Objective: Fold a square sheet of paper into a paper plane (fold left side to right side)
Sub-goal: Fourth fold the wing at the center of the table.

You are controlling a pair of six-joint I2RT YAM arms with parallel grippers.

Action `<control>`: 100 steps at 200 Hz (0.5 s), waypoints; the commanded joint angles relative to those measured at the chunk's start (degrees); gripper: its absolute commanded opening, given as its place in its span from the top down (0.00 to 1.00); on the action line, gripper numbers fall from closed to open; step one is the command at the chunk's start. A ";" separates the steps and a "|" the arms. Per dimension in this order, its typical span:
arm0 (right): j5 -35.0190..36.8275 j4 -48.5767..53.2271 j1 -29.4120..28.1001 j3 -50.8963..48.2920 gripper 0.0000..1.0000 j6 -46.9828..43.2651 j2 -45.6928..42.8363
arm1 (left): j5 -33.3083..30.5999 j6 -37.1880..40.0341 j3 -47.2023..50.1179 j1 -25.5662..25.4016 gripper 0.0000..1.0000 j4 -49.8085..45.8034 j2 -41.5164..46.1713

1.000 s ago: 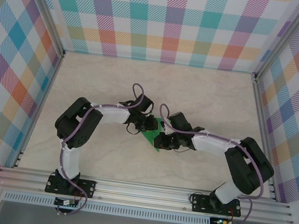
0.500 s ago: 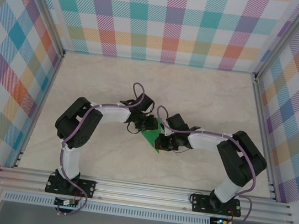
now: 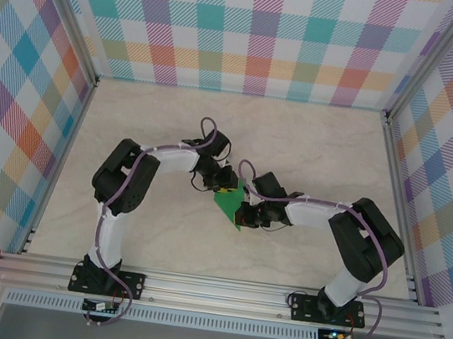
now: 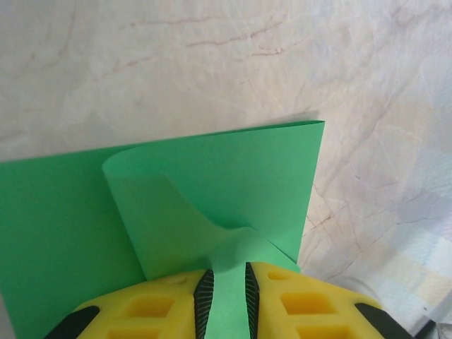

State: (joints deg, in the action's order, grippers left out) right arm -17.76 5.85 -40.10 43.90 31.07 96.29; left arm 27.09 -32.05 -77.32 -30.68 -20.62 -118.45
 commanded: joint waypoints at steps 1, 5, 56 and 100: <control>1.32 11.51 -0.60 -3.95 0.98 -0.31 2.92 | -9.98 2.96 -3.73 5.46 0.75 1.43 -5.27; 1.25 11.51 -0.60 -4.04 0.98 -0.34 2.82 | -9.97 3.10 -4.29 5.76 0.75 1.17 -5.55; 0.84 10.43 -0.62 -4.85 1.00 -0.44 2.94 | -7.08 4.53 -10.34 9.44 0.74 -1.25 -8.44; 1.15 9.50 -0.65 -5.27 1.00 -0.21 2.69 | -5.29 6.07 -13.92 12.29 0.74 -4.48 -6.44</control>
State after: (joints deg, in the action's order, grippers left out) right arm -17.56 3.64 -40.07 42.76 31.07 96.05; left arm 29.06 -28.56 -89.52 -23.24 -25.39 -125.56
